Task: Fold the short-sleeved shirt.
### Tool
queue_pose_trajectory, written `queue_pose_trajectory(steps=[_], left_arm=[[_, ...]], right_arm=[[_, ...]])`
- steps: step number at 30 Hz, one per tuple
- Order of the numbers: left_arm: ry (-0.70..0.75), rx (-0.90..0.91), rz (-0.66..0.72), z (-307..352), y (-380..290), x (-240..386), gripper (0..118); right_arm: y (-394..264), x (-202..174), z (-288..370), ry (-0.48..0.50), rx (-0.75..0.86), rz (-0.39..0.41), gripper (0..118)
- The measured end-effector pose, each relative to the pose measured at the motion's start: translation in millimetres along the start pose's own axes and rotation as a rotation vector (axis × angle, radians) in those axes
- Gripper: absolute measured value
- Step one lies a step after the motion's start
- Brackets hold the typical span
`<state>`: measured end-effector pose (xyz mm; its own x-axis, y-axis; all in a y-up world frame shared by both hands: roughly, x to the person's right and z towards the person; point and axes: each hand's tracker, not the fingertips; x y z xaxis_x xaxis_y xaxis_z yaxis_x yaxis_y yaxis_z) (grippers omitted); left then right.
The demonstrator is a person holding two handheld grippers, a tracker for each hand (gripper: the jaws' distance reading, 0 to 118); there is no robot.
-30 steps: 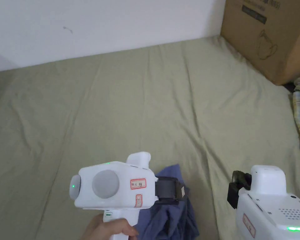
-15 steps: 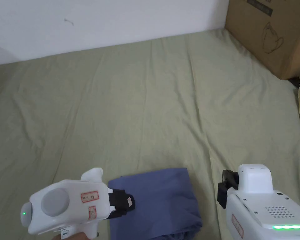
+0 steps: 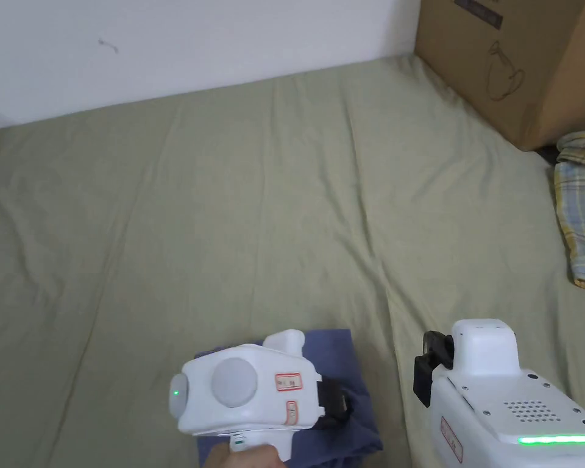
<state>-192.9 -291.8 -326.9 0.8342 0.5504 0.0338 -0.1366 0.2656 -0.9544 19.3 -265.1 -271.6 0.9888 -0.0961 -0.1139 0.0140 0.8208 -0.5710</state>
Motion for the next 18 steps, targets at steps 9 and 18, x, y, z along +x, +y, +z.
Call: queue_pose_trajectory(steps=[9, 18], left_arm=[[-0.055, -0.011, -0.063, -7, -7, 22, 0], [-0.142, 0.204, -0.017, 95, -20, -22, 0]], right_arm=[[0, 13, 5, -0.016, 0.002, -0.054, 1], [31, -7, 14, 0.106, -0.026, 0.028, 1]])
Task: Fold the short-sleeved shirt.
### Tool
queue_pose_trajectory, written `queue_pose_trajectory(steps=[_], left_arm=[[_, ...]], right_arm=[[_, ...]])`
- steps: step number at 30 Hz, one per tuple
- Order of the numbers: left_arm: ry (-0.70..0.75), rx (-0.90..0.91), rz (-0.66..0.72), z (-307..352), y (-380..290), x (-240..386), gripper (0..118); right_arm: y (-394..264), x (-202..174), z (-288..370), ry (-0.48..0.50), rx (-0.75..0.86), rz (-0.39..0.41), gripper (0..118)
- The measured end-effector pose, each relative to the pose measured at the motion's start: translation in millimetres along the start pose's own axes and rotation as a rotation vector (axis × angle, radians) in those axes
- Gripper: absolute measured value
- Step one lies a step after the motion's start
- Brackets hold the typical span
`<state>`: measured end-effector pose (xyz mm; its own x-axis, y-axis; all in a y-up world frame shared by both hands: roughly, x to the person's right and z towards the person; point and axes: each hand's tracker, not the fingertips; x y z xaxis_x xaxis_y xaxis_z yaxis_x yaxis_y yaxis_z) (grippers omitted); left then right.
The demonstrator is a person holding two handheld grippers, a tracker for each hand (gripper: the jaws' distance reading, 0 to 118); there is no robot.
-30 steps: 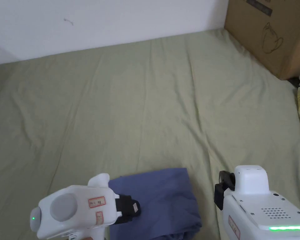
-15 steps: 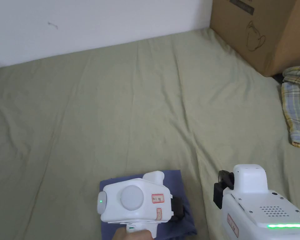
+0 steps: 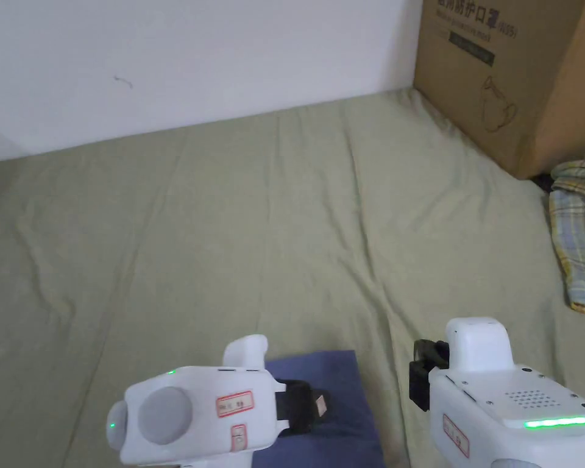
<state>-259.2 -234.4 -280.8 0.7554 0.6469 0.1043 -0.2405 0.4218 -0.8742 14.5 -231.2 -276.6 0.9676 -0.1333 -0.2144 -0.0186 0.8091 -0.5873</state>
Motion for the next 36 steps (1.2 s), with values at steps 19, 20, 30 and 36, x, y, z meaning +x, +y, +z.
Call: queue_pose_trajectory(steps=[19, 20, 30, 36], left_arm=[[0.033, 0.165, 0.354, 108, -76, -149, 0], [0.019, 0.158, 0.349, 106, -76, -151, 0], [-0.114, 0.135, 0.345, 64, -46, -174, 98], [-0.307, 0.102, 0.410, 19, -27, -182, 118]], right_arm=[[-21, -109, -115, 0.270, -0.545, 0.140, 1], [-21, -109, -117, 0.274, -0.550, 0.130, 1], [-20, -106, -117, 0.272, -0.553, 0.078, 1], [-19, -97, -121, 0.291, -0.568, 0.009, 1]])
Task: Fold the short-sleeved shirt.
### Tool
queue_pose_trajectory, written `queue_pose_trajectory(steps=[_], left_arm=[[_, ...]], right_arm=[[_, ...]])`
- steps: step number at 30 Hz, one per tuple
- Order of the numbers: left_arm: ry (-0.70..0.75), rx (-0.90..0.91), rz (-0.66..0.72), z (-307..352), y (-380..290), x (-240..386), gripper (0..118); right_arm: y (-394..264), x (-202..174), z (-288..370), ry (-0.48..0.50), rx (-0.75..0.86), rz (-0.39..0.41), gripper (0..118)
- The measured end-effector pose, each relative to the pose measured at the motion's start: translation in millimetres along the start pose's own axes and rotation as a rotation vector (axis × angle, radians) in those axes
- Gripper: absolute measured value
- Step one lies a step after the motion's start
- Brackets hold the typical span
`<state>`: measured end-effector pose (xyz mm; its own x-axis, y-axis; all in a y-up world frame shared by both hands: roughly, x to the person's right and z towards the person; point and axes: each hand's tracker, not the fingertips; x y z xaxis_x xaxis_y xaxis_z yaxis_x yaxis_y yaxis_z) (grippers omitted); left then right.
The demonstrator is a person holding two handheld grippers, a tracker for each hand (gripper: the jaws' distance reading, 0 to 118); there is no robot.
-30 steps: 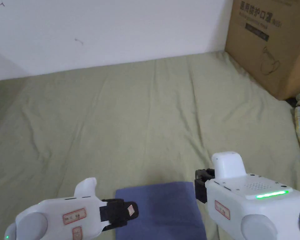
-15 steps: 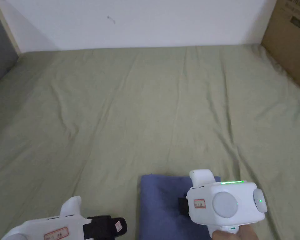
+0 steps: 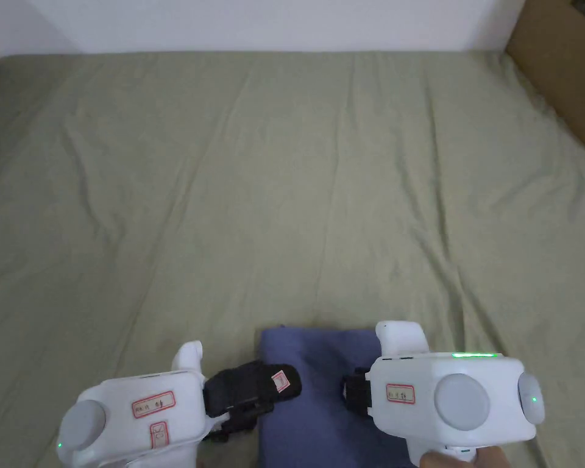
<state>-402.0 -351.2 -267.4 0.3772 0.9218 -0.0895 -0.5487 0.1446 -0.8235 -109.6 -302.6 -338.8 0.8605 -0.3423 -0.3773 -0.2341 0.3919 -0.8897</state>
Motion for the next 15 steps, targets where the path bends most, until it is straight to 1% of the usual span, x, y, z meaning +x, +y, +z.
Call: queue_pose_trajectory(steps=[3, 5, 7, 8, 9, 10, 11, 12, 13, 14, 15], left_arm=[[-0.071, -0.010, 0.049, -22, 3, -8, 118], [-0.141, -0.056, 0.061, -34, 6, -12, 118], [-0.132, -0.073, 0.048, -40, 9, -10, 118], [-0.127, -0.072, 0.044, -40, 9, -8, 113], [-0.121, -0.074, 0.032, -40, 8, -11, 95], [-0.047, -0.077, 0.030, -42, 8, -14, 53], [0.067, -0.095, 0.048, -49, 8, -21, 22], [0.048, -0.106, 0.099, -50, 8, -29, 22], [-0.084, -0.100, 0.149, -43, 10, -36, 21], [-0.096, -0.084, 0.153, -40, 11, -32, 22], [-0.057, -0.087, 0.123, -42, 11, -23, 22]], right_arm=[[-2, -2, 0, -0.006, 0.004, 0.015, 1], [-2, -3, 1, -0.011, 0.008, 0.018, 1], [-4, -1, 2, -0.004, 0.013, 0.013, 1], [-5, 1, 1, 0.003, 0.014, 0.014, 1], [-4, 3, 2, 0.009, 0.014, 0.013, 1], [-4, 6, 1, 0.014, 0.012, 0.004, 1], [-4, 8, 3, 0.015, 0.011, -0.009, 1], [-4, 8, 4, -0.006, 0.010, -0.012, 1], [-5, 9, 6, -0.002, 0.013, -0.014, 1], [-5, 10, 10, 0.017, 0.025, -0.019, 1], [-6, 9, 13, 0.018, 0.030, -0.024, 1]])
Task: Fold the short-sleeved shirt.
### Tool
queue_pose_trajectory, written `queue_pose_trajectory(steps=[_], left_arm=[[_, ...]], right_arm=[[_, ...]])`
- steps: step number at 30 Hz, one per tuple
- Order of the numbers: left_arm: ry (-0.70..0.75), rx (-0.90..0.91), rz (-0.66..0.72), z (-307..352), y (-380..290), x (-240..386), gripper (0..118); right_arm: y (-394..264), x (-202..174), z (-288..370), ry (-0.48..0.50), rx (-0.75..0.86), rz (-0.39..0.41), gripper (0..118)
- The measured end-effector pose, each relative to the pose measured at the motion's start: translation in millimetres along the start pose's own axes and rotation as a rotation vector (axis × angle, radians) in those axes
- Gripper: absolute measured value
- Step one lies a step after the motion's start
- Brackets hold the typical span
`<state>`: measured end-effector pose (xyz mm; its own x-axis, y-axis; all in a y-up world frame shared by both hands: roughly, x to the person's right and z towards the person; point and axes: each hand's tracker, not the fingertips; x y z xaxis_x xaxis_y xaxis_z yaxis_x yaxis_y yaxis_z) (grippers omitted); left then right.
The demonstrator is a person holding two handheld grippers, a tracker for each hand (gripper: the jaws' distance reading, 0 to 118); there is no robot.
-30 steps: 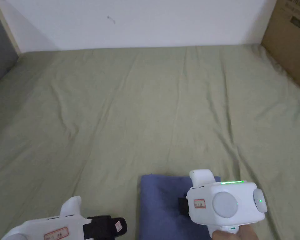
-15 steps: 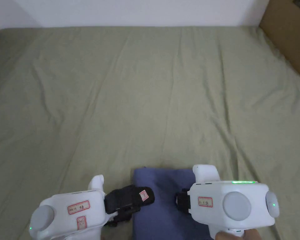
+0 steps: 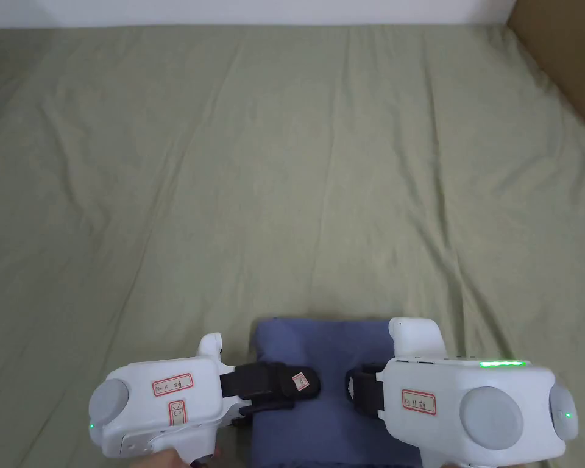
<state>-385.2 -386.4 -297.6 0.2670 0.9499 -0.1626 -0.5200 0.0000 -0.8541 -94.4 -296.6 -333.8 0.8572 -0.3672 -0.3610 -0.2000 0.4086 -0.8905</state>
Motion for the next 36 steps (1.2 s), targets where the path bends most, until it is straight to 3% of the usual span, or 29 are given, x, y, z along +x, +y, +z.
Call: queue_pose_trajectory(steps=[3, 6, 12, 20, 24, 30, 34, 36], left_arm=[[0.072, -0.022, -0.056, 2, 3, 7, 22], [0.086, -0.017, -0.058, 16, 6, 11, 22], [0.227, 0.050, -0.089, 88, 11, 17, 22], [0.621, 0.166, -0.124, 230, 30, 18, 22], [0.837, 0.179, -0.167, 283, 41, 19, 22], [1.308, 0.165, -0.291, 313, 50, 29, 22], [1.434, 0.156, -0.350, 316, 59, 23, 23], [1.461, 0.143, -0.354, 309, 60, 22, 41]], right_arm=[[3, -7, 6, -0.056, 0.027, 0.016, 1], [6, -16, 26, -0.033, 0.126, 0.004, 1], [11, -66, 67, -0.111, 0.425, 0.106, 1], [1, -136, 97, -0.212, 0.766, 0.244, 1], [-4, -155, 99, -0.214, 0.832, 0.270, 1], [-2, -167, 88, -0.260, 0.848, 0.271, 1], [1, -169, 78, -0.256, 0.806, 0.258, 1], [1, -169, 73, -0.262, 0.797, 0.270, 1]])
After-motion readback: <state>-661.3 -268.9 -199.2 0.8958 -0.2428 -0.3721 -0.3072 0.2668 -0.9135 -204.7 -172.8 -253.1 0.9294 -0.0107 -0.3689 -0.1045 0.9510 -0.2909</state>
